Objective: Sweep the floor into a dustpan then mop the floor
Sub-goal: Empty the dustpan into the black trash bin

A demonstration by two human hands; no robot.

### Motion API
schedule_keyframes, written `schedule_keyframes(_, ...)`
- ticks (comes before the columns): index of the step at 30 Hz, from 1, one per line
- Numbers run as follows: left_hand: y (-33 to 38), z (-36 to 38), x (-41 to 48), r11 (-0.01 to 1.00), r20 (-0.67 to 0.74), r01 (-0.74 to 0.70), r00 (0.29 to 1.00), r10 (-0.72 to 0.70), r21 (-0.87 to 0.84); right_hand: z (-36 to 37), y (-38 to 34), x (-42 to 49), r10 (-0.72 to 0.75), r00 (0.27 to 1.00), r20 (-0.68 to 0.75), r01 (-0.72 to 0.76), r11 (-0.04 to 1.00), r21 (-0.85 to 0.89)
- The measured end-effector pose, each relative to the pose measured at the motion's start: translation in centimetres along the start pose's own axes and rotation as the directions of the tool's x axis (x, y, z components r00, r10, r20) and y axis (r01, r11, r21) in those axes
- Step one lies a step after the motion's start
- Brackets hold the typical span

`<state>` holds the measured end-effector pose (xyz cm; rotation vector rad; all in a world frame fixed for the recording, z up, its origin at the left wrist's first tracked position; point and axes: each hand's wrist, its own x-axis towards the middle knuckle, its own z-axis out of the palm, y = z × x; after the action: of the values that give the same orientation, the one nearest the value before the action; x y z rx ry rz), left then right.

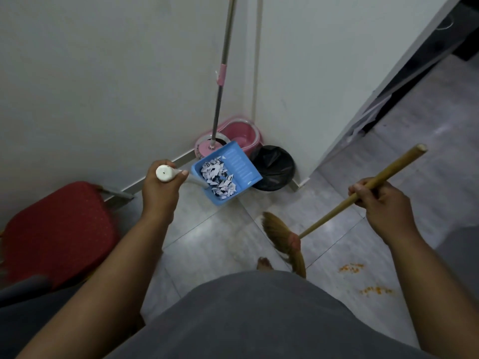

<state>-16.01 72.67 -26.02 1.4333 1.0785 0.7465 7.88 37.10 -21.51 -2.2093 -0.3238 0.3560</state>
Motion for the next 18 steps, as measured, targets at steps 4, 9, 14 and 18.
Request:
schedule_keyframes(4, 1.1, 3.5, 0.4, 0.995, 0.036, -0.081, 0.996, 0.079, 0.054, -0.3, 0.8, 2.4, 0.010, 1.000, 0.019, -0.011, 0.999, 0.033)
schedule_keyframes(9, 1.8, 7.9, 0.7, 0.978, 0.071, -0.169, 0.984, 0.162, 0.121, -0.9, 1.4, 4.5, 0.004, 0.999, 0.045, -0.006, 0.999, 0.041)
schedule_keyframes(14, 1.8, 11.0, 0.7, 0.935, 0.163, -0.267, 0.959, 0.234, 0.231, -1.6, 2.0, 4.7, 0.045, 0.999, -0.008, -0.044, 0.998, 0.046)
schedule_keyframes(18, 0.9, 11.6, 0.9, 0.853, 0.310, -0.435, 0.885, 0.347, 0.287, -1.2, 2.6, 4.0, 0.115, 0.992, -0.056, -0.113, 0.993, 0.046)
